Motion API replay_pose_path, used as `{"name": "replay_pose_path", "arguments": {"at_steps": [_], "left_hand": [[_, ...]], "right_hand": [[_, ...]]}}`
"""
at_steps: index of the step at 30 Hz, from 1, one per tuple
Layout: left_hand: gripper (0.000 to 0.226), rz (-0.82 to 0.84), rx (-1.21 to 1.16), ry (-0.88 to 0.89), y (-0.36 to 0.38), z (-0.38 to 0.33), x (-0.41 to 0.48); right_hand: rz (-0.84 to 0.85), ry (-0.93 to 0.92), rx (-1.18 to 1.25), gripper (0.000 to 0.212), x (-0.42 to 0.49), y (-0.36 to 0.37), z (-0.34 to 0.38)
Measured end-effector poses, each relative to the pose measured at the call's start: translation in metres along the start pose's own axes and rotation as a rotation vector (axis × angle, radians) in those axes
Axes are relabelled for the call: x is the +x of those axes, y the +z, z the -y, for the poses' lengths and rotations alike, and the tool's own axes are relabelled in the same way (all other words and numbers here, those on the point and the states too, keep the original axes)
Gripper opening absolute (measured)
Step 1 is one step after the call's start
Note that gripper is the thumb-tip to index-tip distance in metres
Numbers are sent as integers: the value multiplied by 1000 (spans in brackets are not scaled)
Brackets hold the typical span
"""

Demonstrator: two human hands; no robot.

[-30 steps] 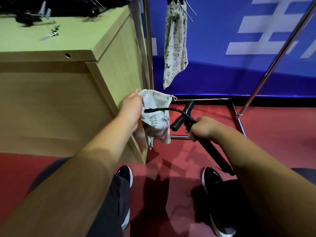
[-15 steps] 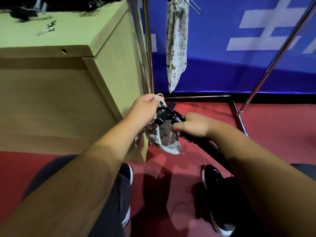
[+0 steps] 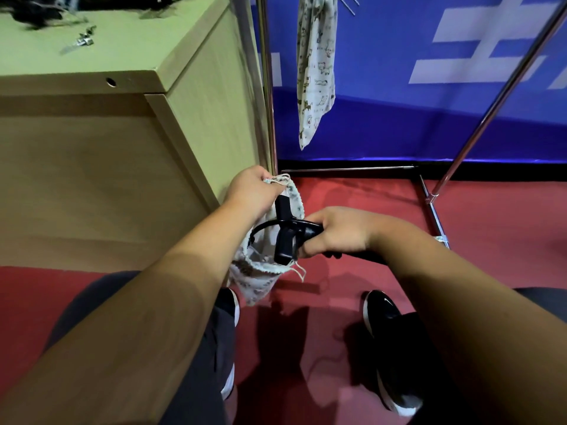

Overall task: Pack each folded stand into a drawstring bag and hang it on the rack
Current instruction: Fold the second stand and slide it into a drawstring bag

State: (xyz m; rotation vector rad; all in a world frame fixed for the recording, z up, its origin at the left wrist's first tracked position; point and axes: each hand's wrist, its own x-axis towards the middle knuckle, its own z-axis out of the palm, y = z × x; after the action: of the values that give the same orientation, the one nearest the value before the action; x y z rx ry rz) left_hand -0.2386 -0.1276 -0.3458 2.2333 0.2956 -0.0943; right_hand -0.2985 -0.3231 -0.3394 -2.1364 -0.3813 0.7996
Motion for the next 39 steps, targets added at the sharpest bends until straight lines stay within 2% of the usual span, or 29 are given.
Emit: {"name": "replay_pose_path", "arguments": {"at_steps": [3, 7, 9, 15, 20, 22, 24, 27, 30, 34, 37, 39], "left_hand": [[31, 38, 0, 26, 0, -1, -3], [43, 103, -117, 59, -1, -9, -13], [42, 133, -116, 97, -2, -13, -18], [35, 204, -181, 206, -9, -20, -28], [36, 351, -131, 328, -5, -17, -39], [22, 365, -83, 357, -2, -16, -43], [12, 273, 26, 420, -2, -14, -41], [22, 189, 124, 394, -4, -13, -37], [27, 265, 64, 400, -7, -11, -37], [31, 428, 25, 396, -3, -10, -43], [26, 466, -109, 321, -3, -10, -45], [23, 436, -84, 332, -3, -6, -40]], "right_hand": [[3, 66, -44, 21, 3, -1, 0], [2, 165, -81, 30, 7, -2, -2], [-33, 187, -39, 31, 11, -2, -7], [-208, 291, 187, 54, 14, -7, -12], [-388, 376, 378, 47, 16, -4, -14], [-361, 370, 444, 38, 20, -3, -14], [-300, 347, 505, 23, 24, -3, -11], [-160, 355, 652, 11, 27, -1, -7], [-84, 378, 686, 12, 28, 3, -6], [-159, 331, 694, 13, 40, 7, -7], [-210, 296, 801, 16, 46, 3, -7], [-208, 283, 938, 20, 47, 0, -4]]}}
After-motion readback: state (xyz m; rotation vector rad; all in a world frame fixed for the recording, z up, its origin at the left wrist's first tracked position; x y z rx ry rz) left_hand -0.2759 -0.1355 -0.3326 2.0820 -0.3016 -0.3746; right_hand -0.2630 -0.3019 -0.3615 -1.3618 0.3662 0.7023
